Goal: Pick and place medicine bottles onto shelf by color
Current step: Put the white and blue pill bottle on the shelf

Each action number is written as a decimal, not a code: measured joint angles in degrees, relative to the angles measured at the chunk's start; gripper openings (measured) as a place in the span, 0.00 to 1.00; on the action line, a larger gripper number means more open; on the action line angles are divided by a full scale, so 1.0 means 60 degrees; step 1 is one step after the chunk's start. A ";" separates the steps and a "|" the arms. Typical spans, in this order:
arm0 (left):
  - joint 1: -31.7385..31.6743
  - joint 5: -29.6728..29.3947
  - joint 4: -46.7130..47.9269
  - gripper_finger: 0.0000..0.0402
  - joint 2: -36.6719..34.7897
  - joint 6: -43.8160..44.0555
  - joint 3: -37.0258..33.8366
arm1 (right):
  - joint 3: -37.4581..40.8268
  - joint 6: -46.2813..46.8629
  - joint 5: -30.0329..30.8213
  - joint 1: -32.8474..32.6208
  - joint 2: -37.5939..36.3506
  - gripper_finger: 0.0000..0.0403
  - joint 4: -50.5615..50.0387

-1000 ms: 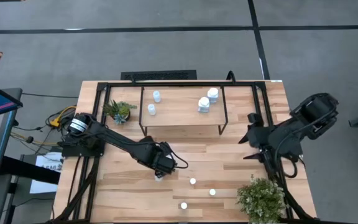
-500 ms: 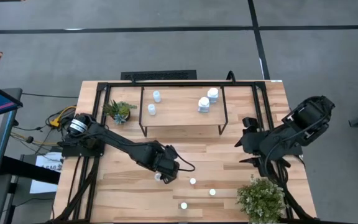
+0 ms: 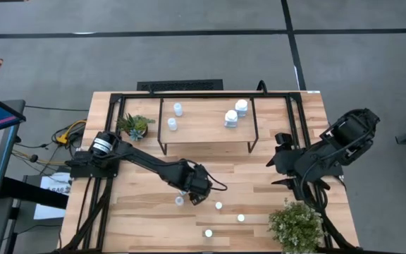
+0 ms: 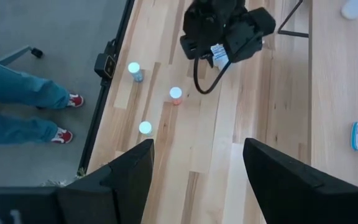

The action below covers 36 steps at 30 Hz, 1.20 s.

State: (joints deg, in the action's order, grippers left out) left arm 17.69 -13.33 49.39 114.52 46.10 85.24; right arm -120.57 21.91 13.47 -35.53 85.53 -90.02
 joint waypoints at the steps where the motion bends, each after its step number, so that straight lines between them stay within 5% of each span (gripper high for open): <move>1: -0.0037 0.0044 0.0045 0.72 0.0016 -0.0002 -0.0001 | 0.0000 -0.0017 0.0000 0.0000 -0.0003 0.67 0.0000; 16: -0.0385 0.0851 -0.0028 0.72 0.0765 -0.0352 0.0027 | 0.0000 -0.0415 -0.0007 -0.0004 -0.0013 0.67 0.0000; 25: -0.0385 0.0853 -0.0015 0.47 0.0759 -0.0276 0.0038 | 0.0000 -0.0412 -0.0011 -0.0004 -0.0013 0.67 0.0000; 28: -0.0385 0.0853 -0.0063 0.46 0.0668 -0.0115 0.0051 | 0.0000 -0.0412 -0.0011 -0.0004 -0.0013 0.67 0.0002; 36: -0.0385 0.0315 0.0036 0.46 0.0284 -0.0327 0.1751 | 0.0000 -0.0412 -0.0012 -0.0007 -0.0013 0.67 0.0000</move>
State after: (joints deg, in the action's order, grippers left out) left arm 15.38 -11.44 49.61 116.22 44.14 95.75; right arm -120.57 19.44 13.41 -35.57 85.45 -90.02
